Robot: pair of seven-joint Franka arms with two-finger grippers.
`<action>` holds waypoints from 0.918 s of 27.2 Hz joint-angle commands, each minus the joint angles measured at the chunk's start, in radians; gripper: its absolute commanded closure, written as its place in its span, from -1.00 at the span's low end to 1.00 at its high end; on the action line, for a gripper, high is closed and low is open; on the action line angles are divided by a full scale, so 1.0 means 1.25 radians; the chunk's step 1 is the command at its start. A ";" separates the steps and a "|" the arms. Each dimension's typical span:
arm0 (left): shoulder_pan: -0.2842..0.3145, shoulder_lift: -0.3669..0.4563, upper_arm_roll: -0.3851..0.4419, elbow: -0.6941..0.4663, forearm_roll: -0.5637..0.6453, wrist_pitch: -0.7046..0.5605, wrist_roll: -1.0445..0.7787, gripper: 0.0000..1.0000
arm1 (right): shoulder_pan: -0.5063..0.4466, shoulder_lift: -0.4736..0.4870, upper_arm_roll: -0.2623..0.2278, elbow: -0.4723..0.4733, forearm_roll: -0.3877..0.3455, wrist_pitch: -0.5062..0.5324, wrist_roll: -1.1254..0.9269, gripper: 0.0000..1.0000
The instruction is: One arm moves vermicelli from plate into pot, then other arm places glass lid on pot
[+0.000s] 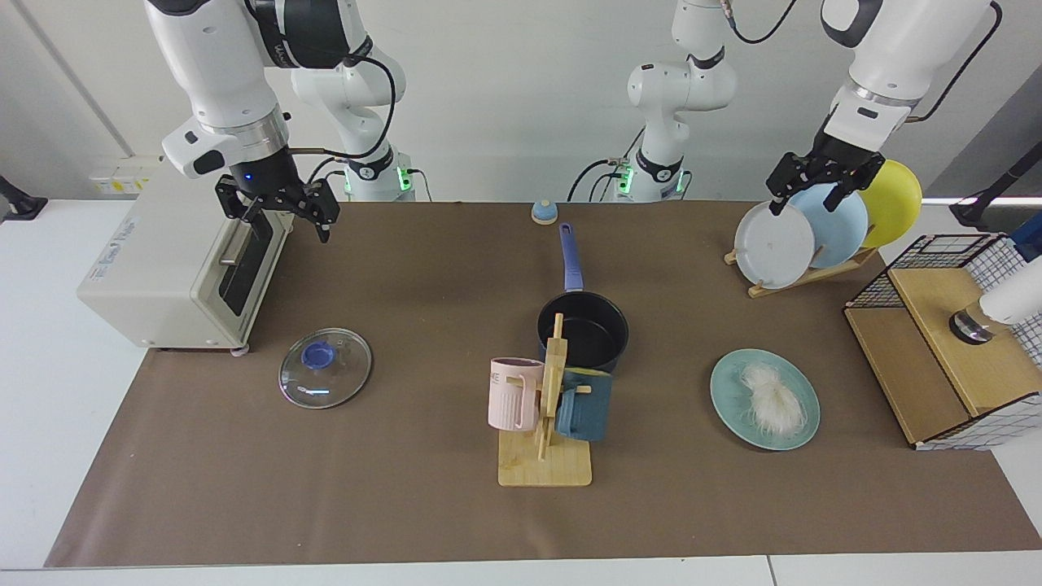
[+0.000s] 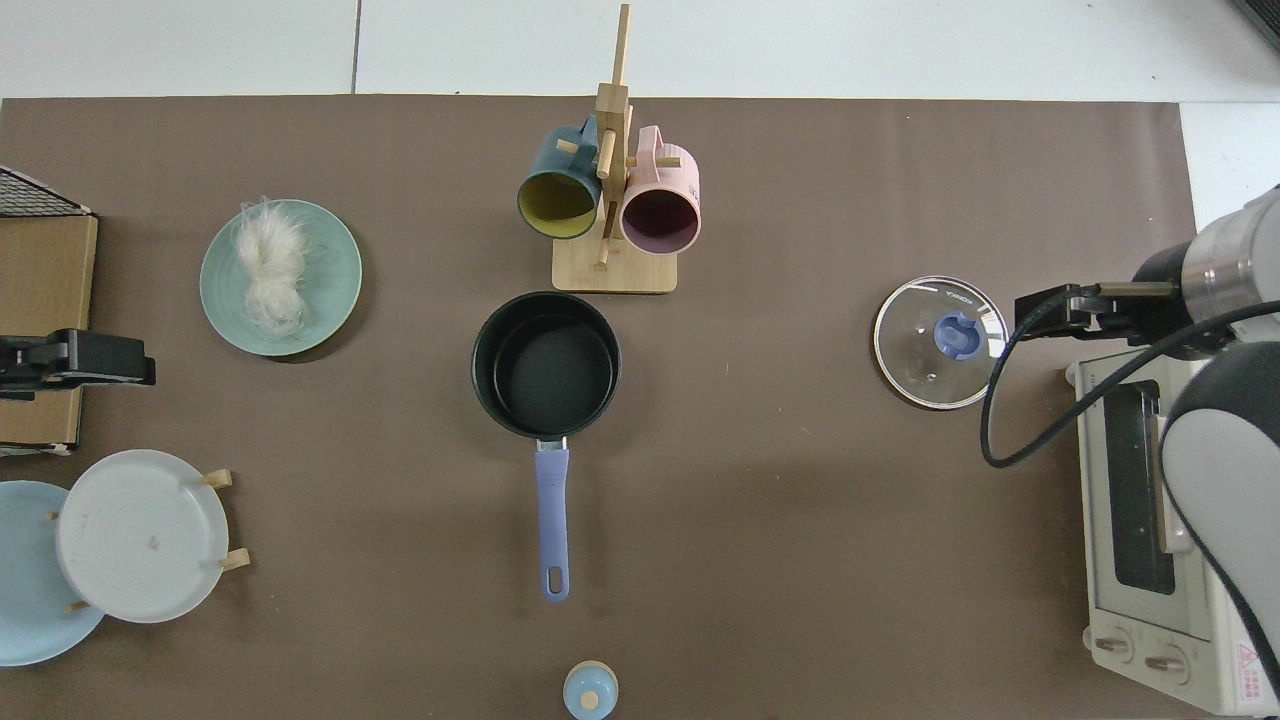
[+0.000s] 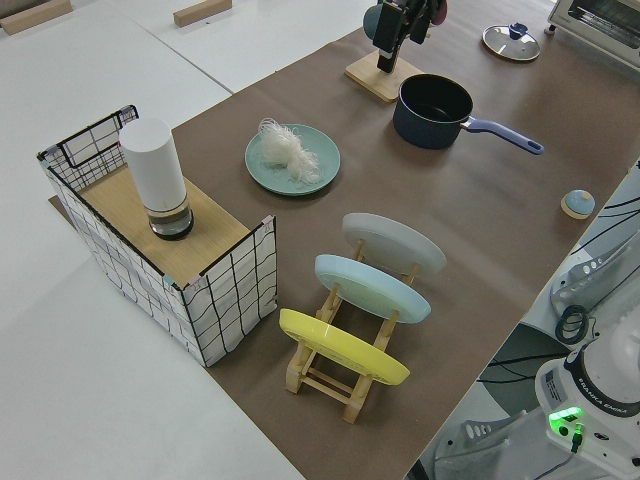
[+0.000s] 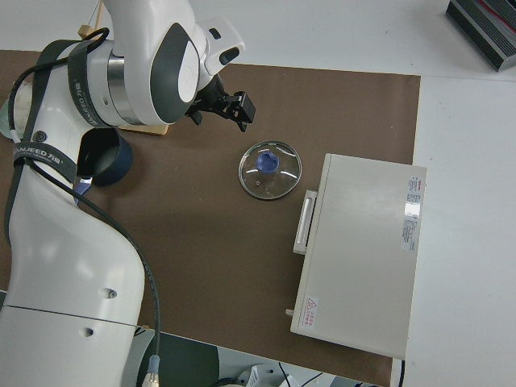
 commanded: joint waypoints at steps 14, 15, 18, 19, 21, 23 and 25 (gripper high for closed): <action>-0.014 -0.006 0.009 -0.013 0.009 0.016 0.006 -1.00 | -0.005 0.002 0.000 0.005 -0.002 -0.006 -0.037 -0.99; -0.014 -0.006 0.008 -0.013 0.009 0.016 0.005 -1.00 | -0.007 0.002 0.000 0.005 -0.002 -0.005 -0.037 -0.99; -0.014 -0.006 0.008 -0.013 0.009 0.016 0.007 -1.00 | -0.005 0.000 0.000 0.004 -0.002 -0.005 -0.037 -0.99; -0.014 -0.005 0.009 -0.013 0.009 0.016 0.007 -1.00 | -0.005 0.000 0.000 0.004 -0.002 -0.005 -0.037 -0.99; -0.014 -0.004 0.009 -0.013 0.010 0.018 0.007 -1.00 | -0.005 0.000 0.000 0.004 -0.002 -0.005 -0.038 -0.99; -0.013 -0.002 0.009 -0.013 0.009 0.032 0.007 -1.00 | -0.007 0.000 0.000 0.004 -0.001 -0.004 -0.039 -0.99; -0.008 0.005 0.009 -0.013 0.010 0.051 0.007 -1.00 | -0.007 0.000 0.000 0.004 -0.001 -0.003 -0.043 -0.99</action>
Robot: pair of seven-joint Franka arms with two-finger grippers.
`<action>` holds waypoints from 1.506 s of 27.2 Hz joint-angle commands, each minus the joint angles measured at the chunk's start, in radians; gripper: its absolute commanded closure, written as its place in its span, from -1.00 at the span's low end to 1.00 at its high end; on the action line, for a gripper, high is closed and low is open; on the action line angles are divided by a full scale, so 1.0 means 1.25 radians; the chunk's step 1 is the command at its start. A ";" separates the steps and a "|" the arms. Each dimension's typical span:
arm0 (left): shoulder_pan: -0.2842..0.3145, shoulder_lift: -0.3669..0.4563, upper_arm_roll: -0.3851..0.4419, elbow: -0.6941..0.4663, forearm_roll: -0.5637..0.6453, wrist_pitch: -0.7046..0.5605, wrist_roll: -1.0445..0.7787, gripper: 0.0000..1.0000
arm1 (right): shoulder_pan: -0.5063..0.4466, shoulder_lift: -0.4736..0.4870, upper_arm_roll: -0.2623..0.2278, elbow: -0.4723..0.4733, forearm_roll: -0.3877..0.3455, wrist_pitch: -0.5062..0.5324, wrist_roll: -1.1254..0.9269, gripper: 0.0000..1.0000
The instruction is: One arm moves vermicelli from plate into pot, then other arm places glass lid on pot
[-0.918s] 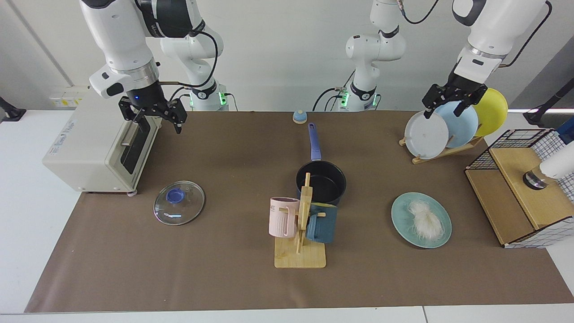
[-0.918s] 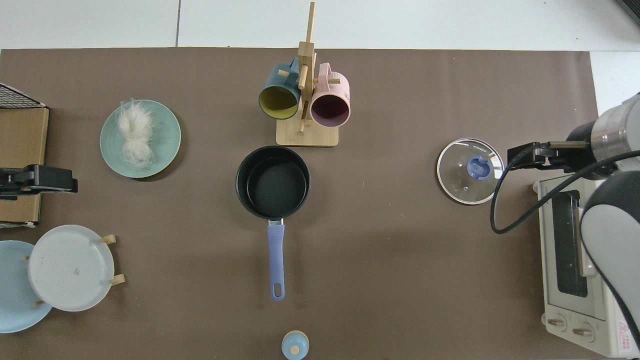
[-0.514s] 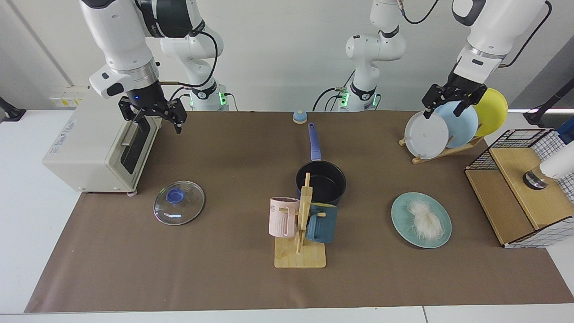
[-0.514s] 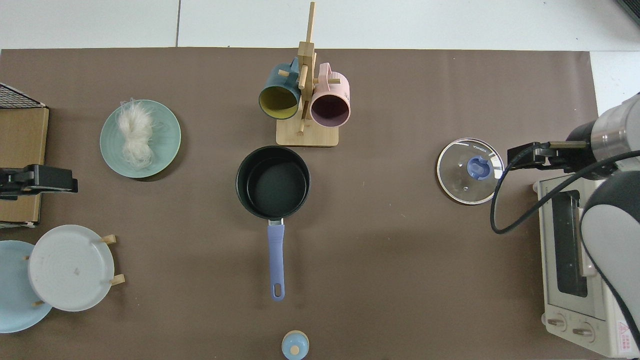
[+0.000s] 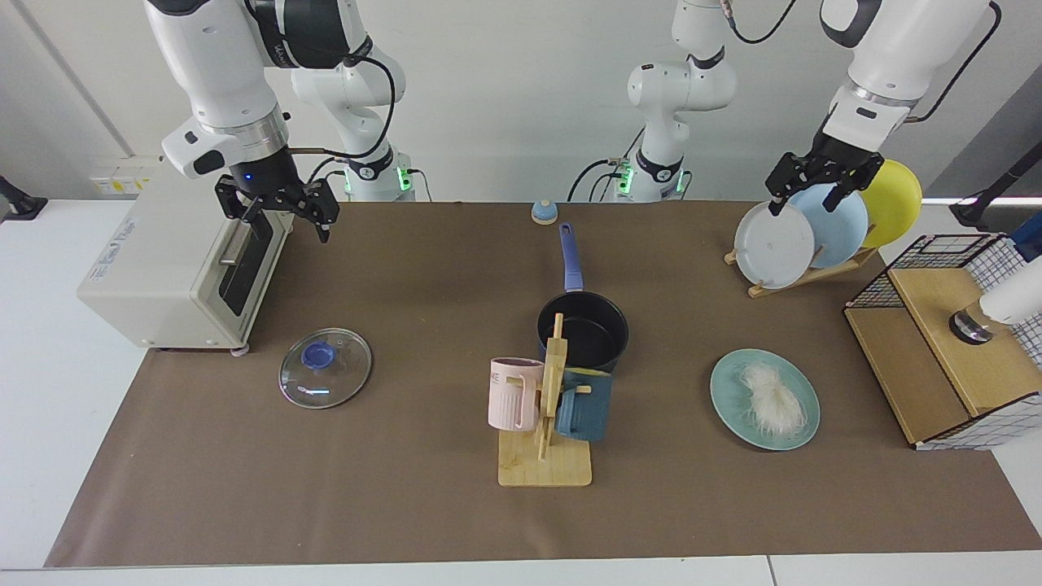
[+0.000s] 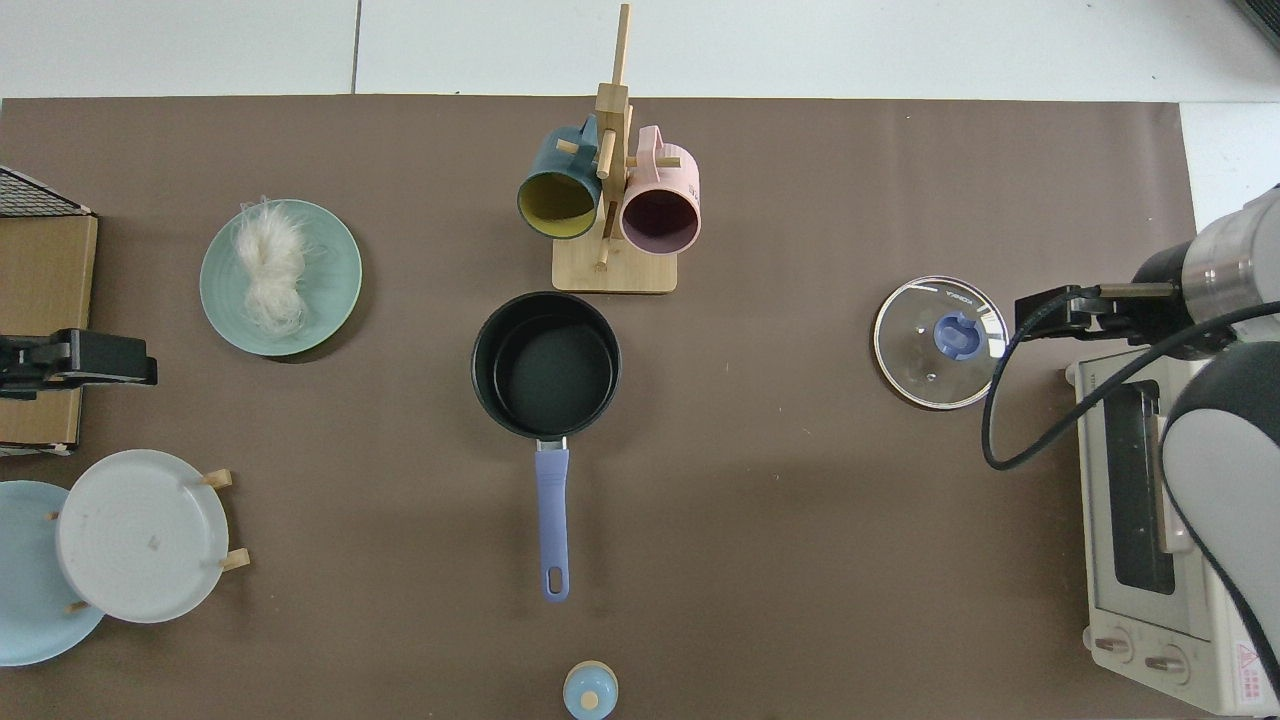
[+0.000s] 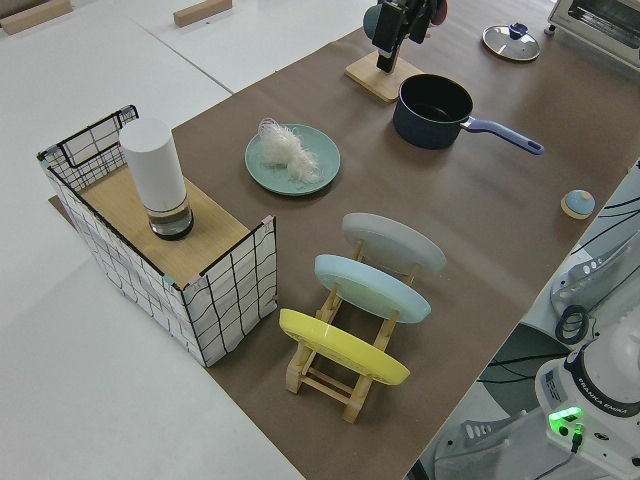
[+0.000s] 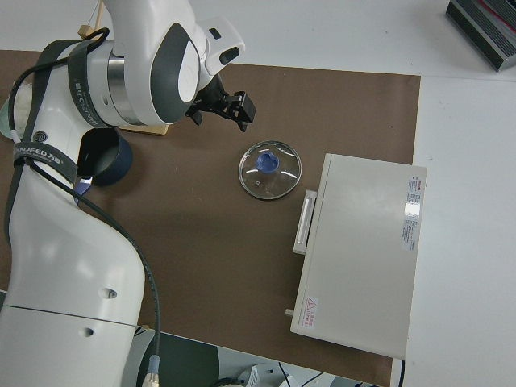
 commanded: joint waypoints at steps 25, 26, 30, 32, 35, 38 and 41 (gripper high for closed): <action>0.008 0.325 0.023 0.000 -0.004 0.416 -0.062 -1.00 | -0.009 0.232 0.001 0.249 -0.027 -0.036 -0.050 -0.98; 0.011 0.337 0.023 0.001 -0.002 0.431 -0.061 -1.00 | -0.009 0.257 0.001 0.270 -0.027 -0.036 -0.055 -0.98; 0.011 0.407 0.021 0.035 -0.001 0.457 -0.073 -1.00 | -0.009 0.329 -0.005 0.304 -0.028 -0.006 -0.058 -0.98; 0.009 0.434 0.020 0.051 -0.001 0.478 -0.092 -1.00 | -0.012 0.344 -0.002 0.298 -0.028 0.026 -0.059 -0.98; 0.017 0.451 0.018 0.054 -0.001 0.517 -0.111 -1.00 | -0.015 0.366 0.000 0.273 -0.025 0.060 -0.058 -0.98; 0.017 0.465 0.018 0.053 -0.002 0.545 -0.116 -1.00 | -0.004 0.376 0.000 0.220 -0.022 0.144 -0.049 -0.98; 0.018 0.490 0.017 0.053 -0.004 0.585 -0.117 -1.00 | -0.005 0.369 0.000 0.113 -0.024 0.252 -0.043 -0.99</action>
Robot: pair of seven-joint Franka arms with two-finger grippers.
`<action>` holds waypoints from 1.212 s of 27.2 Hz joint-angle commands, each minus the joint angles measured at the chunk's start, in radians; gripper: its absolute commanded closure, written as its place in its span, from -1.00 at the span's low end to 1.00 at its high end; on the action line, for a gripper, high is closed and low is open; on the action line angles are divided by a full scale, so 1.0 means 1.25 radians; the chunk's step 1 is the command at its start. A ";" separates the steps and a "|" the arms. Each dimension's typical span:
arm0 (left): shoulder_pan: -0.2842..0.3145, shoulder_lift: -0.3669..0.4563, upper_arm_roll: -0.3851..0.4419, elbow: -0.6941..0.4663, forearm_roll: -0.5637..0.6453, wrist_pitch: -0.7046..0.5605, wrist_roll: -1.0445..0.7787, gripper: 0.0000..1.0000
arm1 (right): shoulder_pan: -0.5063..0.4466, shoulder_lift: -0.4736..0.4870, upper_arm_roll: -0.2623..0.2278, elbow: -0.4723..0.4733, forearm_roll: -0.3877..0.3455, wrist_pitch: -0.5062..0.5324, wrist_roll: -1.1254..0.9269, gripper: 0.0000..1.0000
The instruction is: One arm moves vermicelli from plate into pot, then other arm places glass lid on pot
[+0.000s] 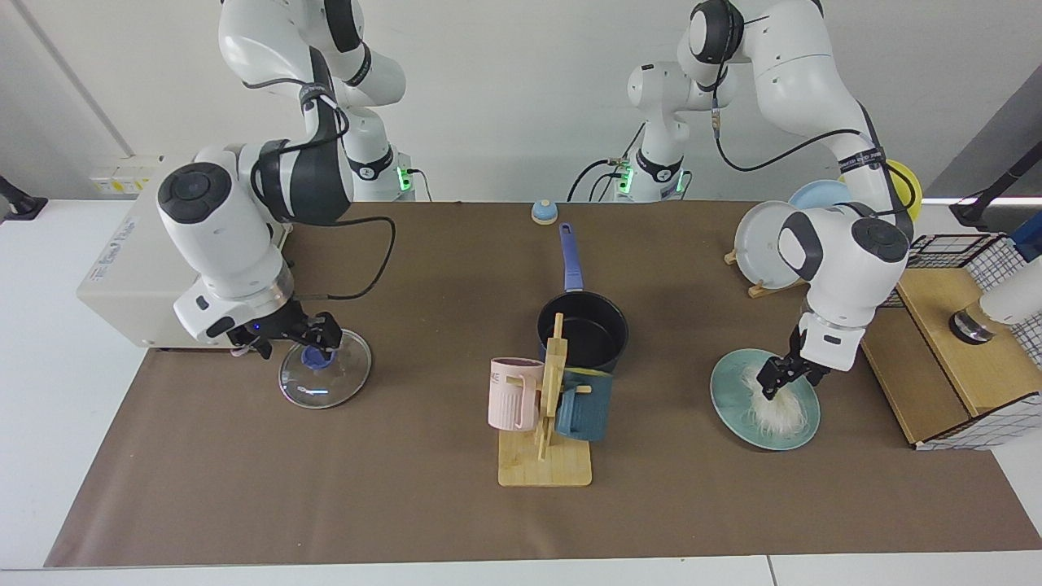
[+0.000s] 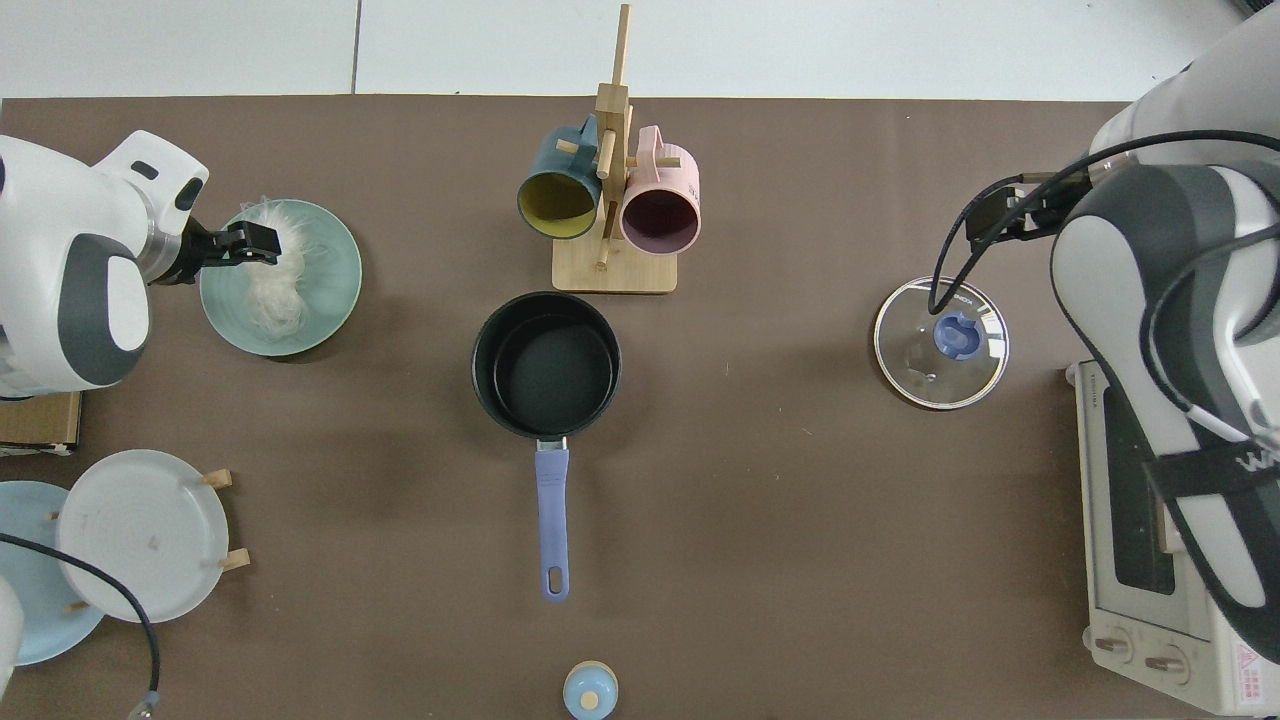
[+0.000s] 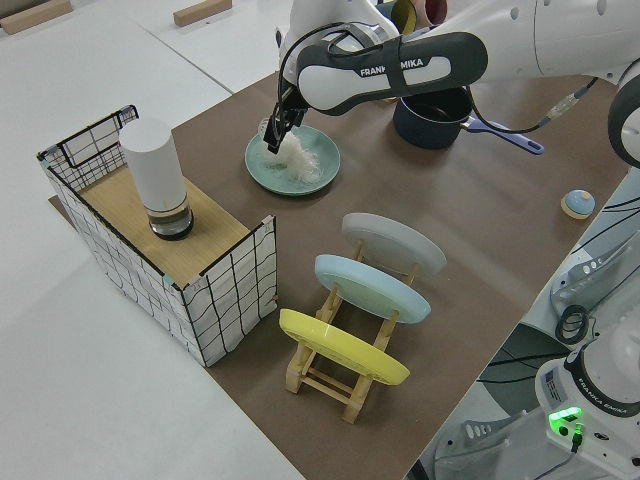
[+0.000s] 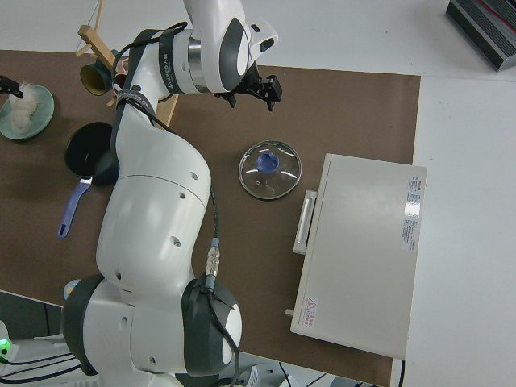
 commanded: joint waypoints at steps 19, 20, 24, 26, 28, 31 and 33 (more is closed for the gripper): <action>0.002 0.048 -0.015 -0.009 -0.015 0.006 0.085 0.39 | -0.029 -0.079 0.006 -0.377 -0.001 0.261 -0.050 -0.99; 0.002 0.048 -0.015 -0.007 -0.016 -0.009 0.090 0.76 | -0.034 -0.080 0.006 -0.382 -0.001 0.266 -0.052 -0.99; 0.005 0.048 -0.013 0.019 -0.014 -0.064 0.093 1.00 | -0.035 -0.090 0.004 -0.399 -0.004 0.269 -0.055 -0.99; 0.005 0.047 -0.013 0.050 -0.015 -0.111 0.093 1.00 | -0.038 -0.094 0.004 -0.404 -0.005 0.269 -0.069 -0.99; 0.005 0.046 -0.015 0.083 -0.015 -0.162 0.093 1.00 | -0.041 -0.094 0.004 -0.403 -0.005 0.267 -0.085 -0.99; 0.000 0.027 -0.016 0.117 -0.016 -0.237 0.086 1.00 | -0.041 -0.092 0.004 -0.403 -0.005 0.269 -0.091 -0.99; -0.009 -0.019 -0.019 0.116 -0.022 -0.258 0.073 1.00 | -0.039 -0.090 0.003 -0.395 -0.007 0.269 -0.091 -0.99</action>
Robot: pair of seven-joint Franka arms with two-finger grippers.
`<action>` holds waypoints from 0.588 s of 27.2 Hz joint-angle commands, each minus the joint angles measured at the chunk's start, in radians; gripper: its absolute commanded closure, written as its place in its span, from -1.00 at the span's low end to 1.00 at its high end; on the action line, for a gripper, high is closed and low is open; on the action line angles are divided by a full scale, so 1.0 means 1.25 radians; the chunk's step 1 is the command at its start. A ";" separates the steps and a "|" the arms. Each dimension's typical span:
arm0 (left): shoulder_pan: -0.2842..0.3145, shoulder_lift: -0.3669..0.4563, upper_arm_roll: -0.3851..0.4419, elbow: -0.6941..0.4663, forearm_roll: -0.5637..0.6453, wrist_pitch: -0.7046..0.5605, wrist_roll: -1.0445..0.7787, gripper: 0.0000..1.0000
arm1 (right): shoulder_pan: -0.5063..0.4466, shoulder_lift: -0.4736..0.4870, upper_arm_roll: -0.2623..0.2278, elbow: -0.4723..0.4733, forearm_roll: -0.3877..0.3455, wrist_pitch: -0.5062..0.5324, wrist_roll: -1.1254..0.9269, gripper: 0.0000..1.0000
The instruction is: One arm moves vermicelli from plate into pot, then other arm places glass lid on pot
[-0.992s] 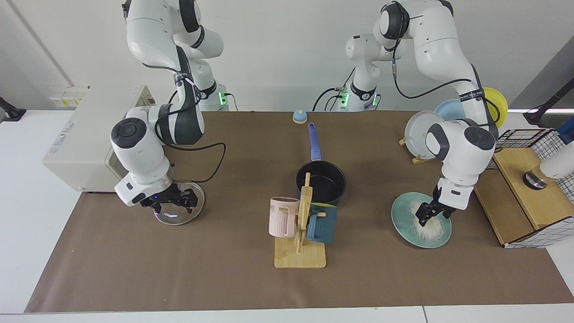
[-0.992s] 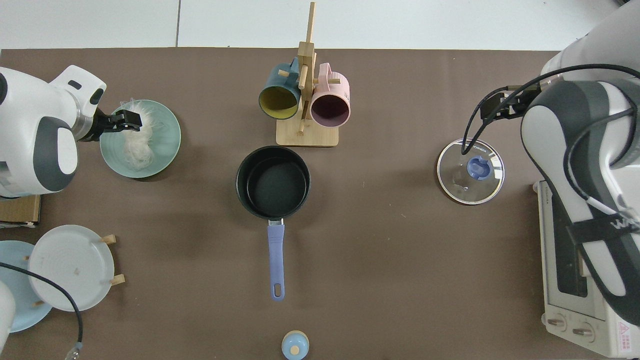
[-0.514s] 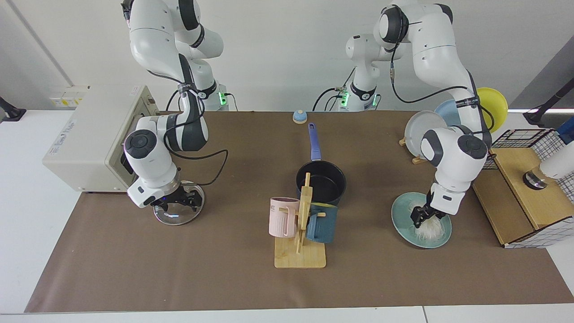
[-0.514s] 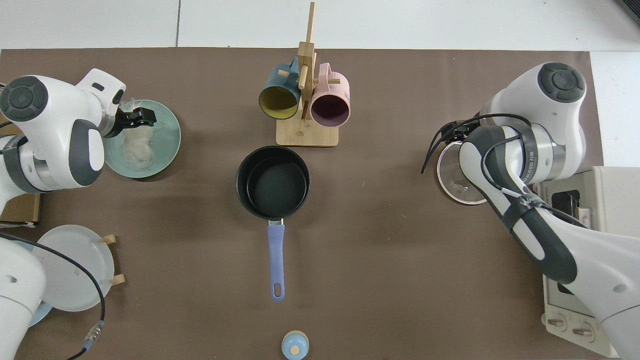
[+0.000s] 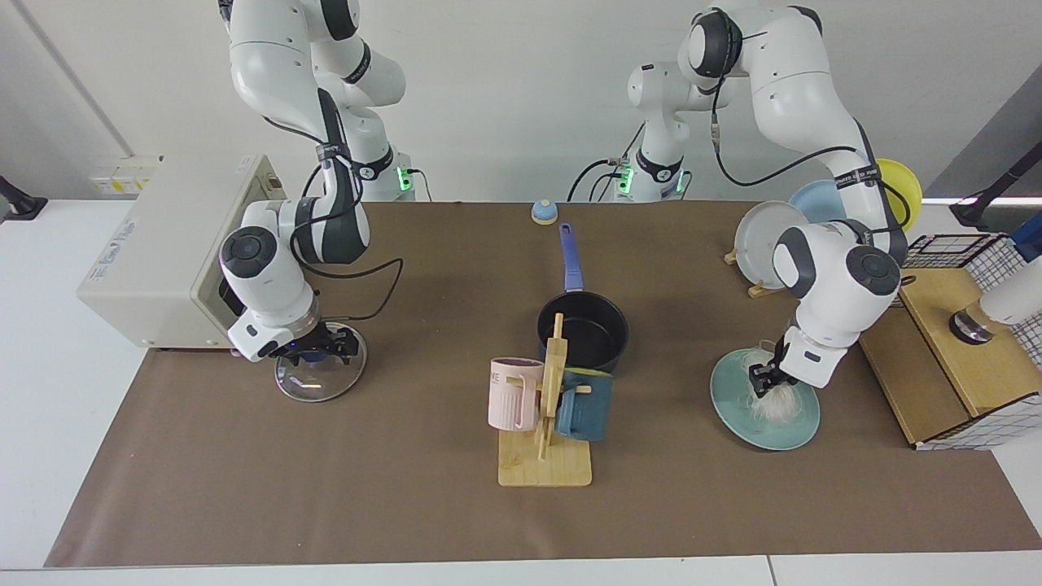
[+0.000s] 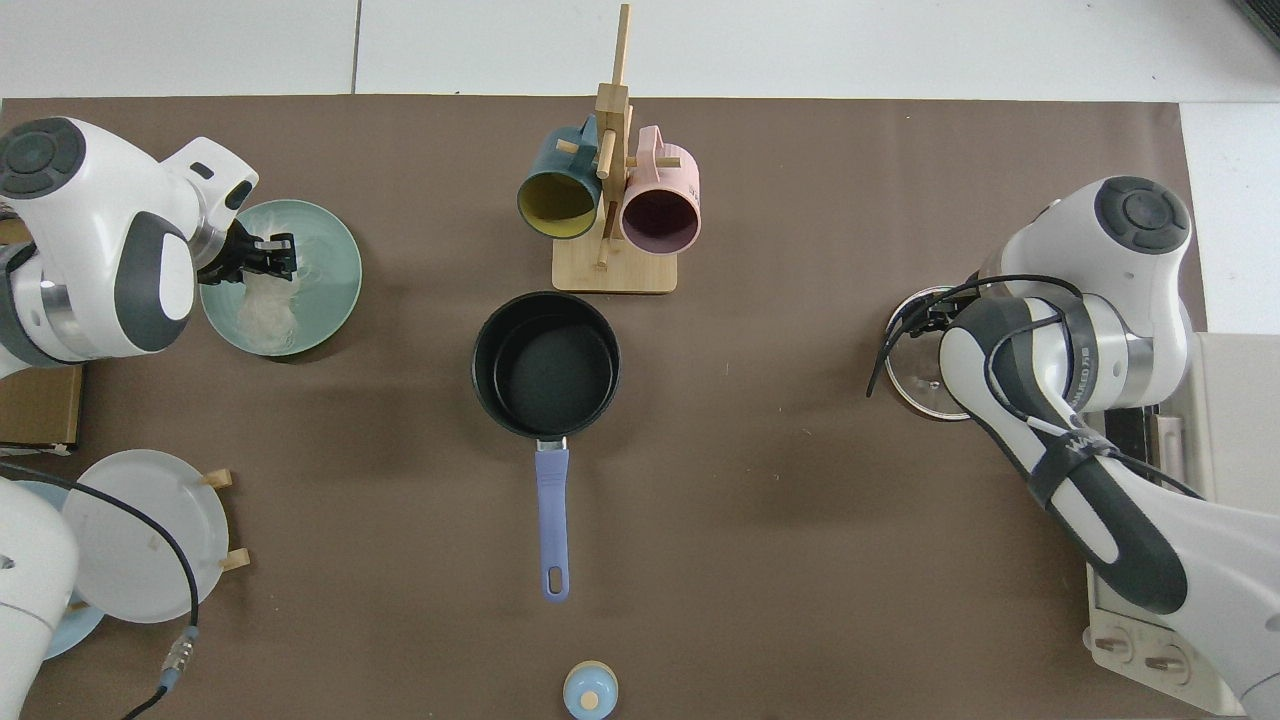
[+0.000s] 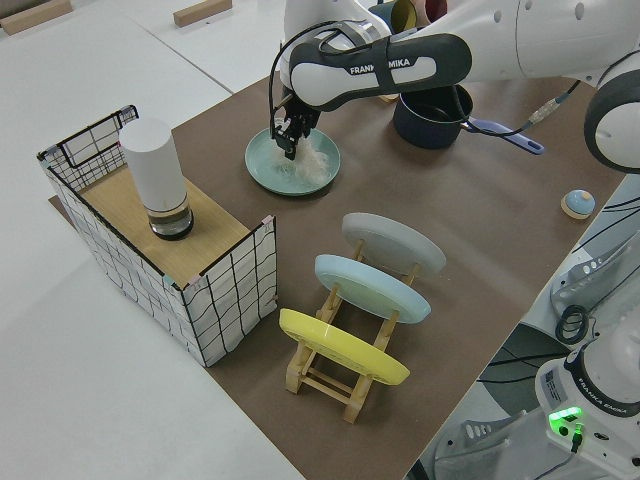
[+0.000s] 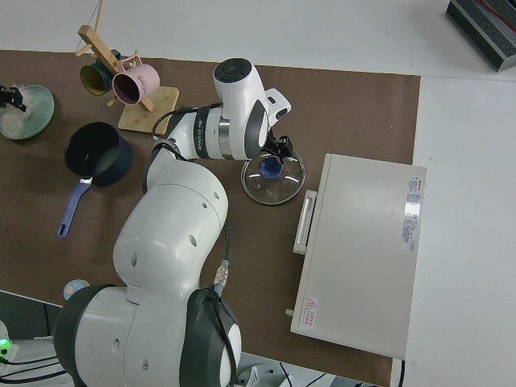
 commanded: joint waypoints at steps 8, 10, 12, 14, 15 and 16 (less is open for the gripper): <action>-0.022 -0.183 -0.061 0.022 -0.068 -0.176 -0.131 1.00 | -0.023 -0.024 0.009 -0.027 -0.072 0.023 -0.031 -0.99; -0.031 -0.193 -0.087 0.022 -0.068 -0.192 -0.163 1.00 | -0.024 -0.028 0.009 -0.040 -0.071 0.023 -0.024 -0.99; -0.044 -0.199 -0.114 0.001 -0.070 -0.189 -0.178 1.00 | -0.023 -0.034 0.009 -0.047 -0.070 0.025 -0.022 -0.99; -0.052 -0.224 -0.135 -0.039 -0.071 -0.176 -0.203 1.00 | -0.024 -0.037 0.009 -0.051 -0.066 0.025 -0.018 -0.99; -0.055 -0.232 -0.150 -0.058 -0.074 -0.165 -0.216 1.00 | -0.024 -0.038 0.009 -0.053 -0.066 0.025 -0.015 -0.99; -0.056 -0.236 -0.166 -0.076 -0.082 -0.147 -0.223 1.00 | -0.024 -0.039 0.009 -0.059 -0.065 0.025 -0.011 -0.99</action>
